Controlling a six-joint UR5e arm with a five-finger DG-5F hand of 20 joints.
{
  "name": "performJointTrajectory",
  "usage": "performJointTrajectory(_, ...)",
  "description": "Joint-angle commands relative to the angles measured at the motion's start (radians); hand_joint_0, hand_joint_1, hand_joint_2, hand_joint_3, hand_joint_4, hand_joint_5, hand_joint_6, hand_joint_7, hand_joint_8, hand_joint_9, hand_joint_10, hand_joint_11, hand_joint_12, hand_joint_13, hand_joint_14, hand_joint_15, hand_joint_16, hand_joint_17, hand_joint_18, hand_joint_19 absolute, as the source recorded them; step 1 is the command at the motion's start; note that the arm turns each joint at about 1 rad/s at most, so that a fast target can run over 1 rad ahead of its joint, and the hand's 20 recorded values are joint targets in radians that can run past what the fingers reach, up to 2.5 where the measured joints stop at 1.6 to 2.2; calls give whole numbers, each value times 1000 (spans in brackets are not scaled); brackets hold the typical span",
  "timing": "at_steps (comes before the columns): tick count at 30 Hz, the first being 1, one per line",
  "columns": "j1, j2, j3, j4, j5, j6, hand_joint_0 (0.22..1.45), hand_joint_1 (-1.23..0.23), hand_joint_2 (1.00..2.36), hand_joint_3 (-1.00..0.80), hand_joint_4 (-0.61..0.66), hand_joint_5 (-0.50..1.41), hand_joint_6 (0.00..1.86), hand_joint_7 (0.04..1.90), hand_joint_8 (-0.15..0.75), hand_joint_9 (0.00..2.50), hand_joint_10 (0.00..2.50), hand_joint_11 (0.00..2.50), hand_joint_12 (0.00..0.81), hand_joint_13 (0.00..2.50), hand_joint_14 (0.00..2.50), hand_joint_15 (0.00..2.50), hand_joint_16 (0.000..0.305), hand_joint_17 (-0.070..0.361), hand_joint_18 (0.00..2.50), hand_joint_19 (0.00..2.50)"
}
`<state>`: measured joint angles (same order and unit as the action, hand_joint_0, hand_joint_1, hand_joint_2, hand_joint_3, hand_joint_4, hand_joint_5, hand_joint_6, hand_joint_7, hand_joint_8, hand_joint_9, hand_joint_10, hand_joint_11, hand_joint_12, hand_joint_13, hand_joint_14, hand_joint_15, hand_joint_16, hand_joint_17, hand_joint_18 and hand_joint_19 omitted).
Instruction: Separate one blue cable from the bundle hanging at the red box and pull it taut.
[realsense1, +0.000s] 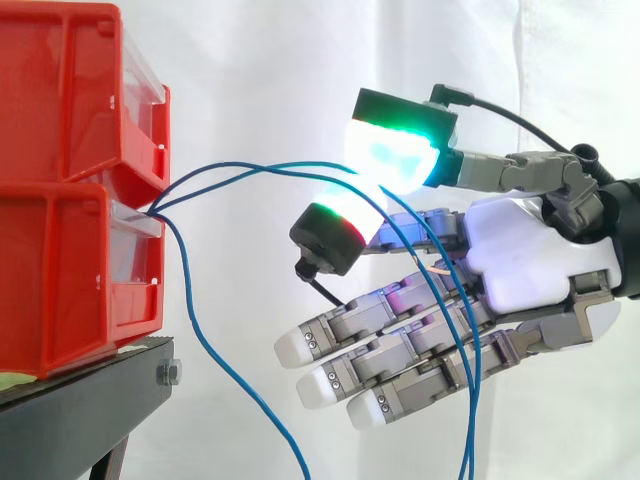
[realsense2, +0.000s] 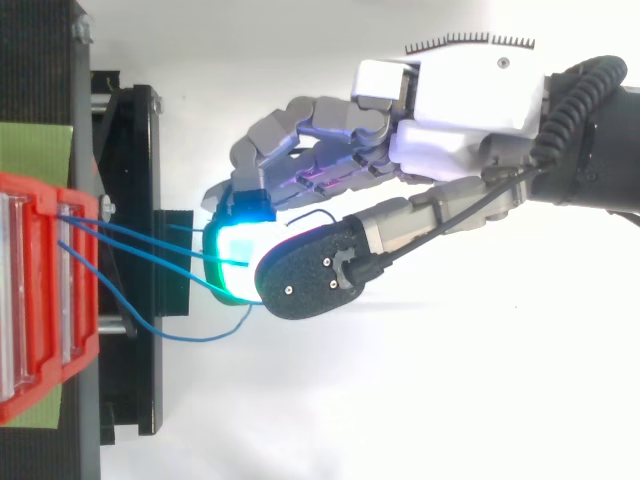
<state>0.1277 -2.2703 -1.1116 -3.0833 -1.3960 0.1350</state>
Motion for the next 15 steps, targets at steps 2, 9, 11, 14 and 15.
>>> performJointTrajectory(2,1,0,0,0,-1,-2,619,-808,1139,-5,-227,-123,934,1190,206,393,0,0,244,379,0,0,29,66,294,0)
performJointTrajectory(9,1,-2,-31,11,-1,-35,610,-770,1195,3,-176,-126,941,1268,281,539,0,0,307,484,0,0,35,78,323,0)
performJointTrajectory(11,3,0,-66,29,5,-46,605,-736,1252,-27,-185,-131,956,1209,288,546,0,0,322,483,2,42,37,84,323,23)
performJointTrajectory(14,7,-2,-103,107,34,-61,632,-718,1133,-29,-171,-144,969,1153,288,514,0,0,350,462,3,95,41,93,301,79)
performJointTrajectory(15,7,-2,-108,118,38,-64,647,-716,1065,-35,-153,-155,974,1131,285,490,0,0,354,450,4,121,43,97,296,118)
